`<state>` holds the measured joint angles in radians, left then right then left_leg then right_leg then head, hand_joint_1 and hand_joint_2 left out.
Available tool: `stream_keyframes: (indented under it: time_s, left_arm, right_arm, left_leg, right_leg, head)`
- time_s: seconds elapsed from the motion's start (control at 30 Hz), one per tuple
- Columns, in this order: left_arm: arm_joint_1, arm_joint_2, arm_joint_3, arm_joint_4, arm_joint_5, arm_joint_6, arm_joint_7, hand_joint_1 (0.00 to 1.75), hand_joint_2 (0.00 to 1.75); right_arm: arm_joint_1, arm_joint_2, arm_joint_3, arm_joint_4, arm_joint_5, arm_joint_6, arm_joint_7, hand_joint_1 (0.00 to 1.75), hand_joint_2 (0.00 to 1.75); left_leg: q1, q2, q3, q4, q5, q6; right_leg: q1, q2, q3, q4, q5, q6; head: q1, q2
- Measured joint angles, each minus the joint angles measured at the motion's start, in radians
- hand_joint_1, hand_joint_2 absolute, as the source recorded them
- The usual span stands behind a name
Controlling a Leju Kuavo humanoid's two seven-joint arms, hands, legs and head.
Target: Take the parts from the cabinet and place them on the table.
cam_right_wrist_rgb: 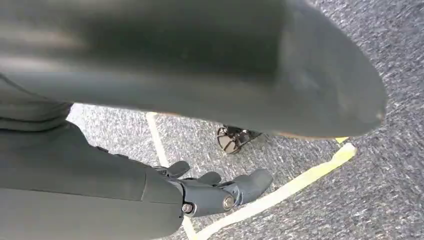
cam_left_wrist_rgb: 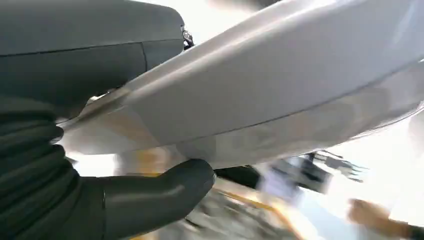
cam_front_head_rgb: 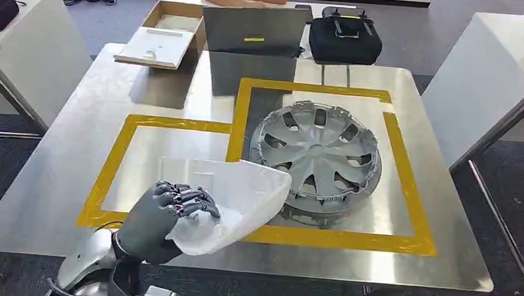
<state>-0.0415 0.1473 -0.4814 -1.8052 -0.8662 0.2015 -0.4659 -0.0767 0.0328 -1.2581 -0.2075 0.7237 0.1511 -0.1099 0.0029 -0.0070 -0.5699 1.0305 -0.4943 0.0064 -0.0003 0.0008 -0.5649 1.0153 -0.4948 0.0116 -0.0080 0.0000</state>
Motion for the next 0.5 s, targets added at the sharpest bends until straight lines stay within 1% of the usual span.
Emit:
stream_keyframes:
  time_s: [0.03,0.1,0.17,0.27,0.4,0.5]
  left_arm:
    - [-0.024,0.001,0.005,0.082,-0.068,0.051,0.017,1.75,1.75]
    - [-0.071,0.004,0.018,0.228,-0.099,0.112,0.002,1.75,1.75]
    - [-0.124,-0.003,0.023,0.349,-0.114,0.135,-0.001,1.75,1.75]
    - [-0.197,-0.018,0.032,0.509,-0.144,0.161,0.014,1.75,1.75]
    - [-0.279,-0.031,0.037,0.696,-0.216,0.221,0.046,1.75,1.75]
    - [-0.321,-0.04,0.037,0.808,-0.247,0.251,0.06,1.75,1.75]
  right_arm:
    - [-0.002,0.001,0.0,0.0,-0.003,0.0,0.002,0.0,0.0]
    - [-0.008,0.005,0.0,0.0,-0.013,-0.002,0.003,0.0,0.0]
    - [-0.006,0.007,0.0,0.0,-0.02,-0.006,0.003,0.0,0.0]
    - [-0.006,0.011,-0.001,0.0,-0.026,-0.007,0.002,0.0,0.0]
    - [-0.004,0.016,-0.002,0.0,-0.026,-0.008,0.002,0.0,0.0]
    - [-0.005,0.018,-0.002,0.0,-0.026,-0.008,0.002,0.0,0.0]
  left_leg:
    - [0.0,-0.002,0.0,0.0,0.0,0.0]
    - [0.0,-0.001,0.001,0.0,0.001,-0.001]
    - [0.001,0.0,0.001,0.0,0.002,-0.002]
    - [0.0,0.0,0.001,0.0,0.002,-0.002]
    - [0.0,0.001,0.001,0.0,0.002,-0.002]
    - [0.0,0.001,0.001,0.0,0.002,-0.002]
  right_leg:
    - [0.0,-0.001,0.001,0.0,-0.001,0.001]
    - [0.0,-0.001,0.001,0.0,0.0,0.0]
    - [0.0,0.0,0.002,0.0,0.001,0.0]
    - [0.0,0.001,0.002,0.001,0.002,-0.001]
    - [0.0,0.002,0.002,0.001,0.002,-0.001]
    - [0.0,0.002,0.001,0.001,0.002,-0.001]
  head:
    - [0.0,0.0]
    - [0.0,0.0]
    - [0.0,0.0]
    - [0.0,0.0]
    - [0.0,0.0]
    - [0.0,0.0]
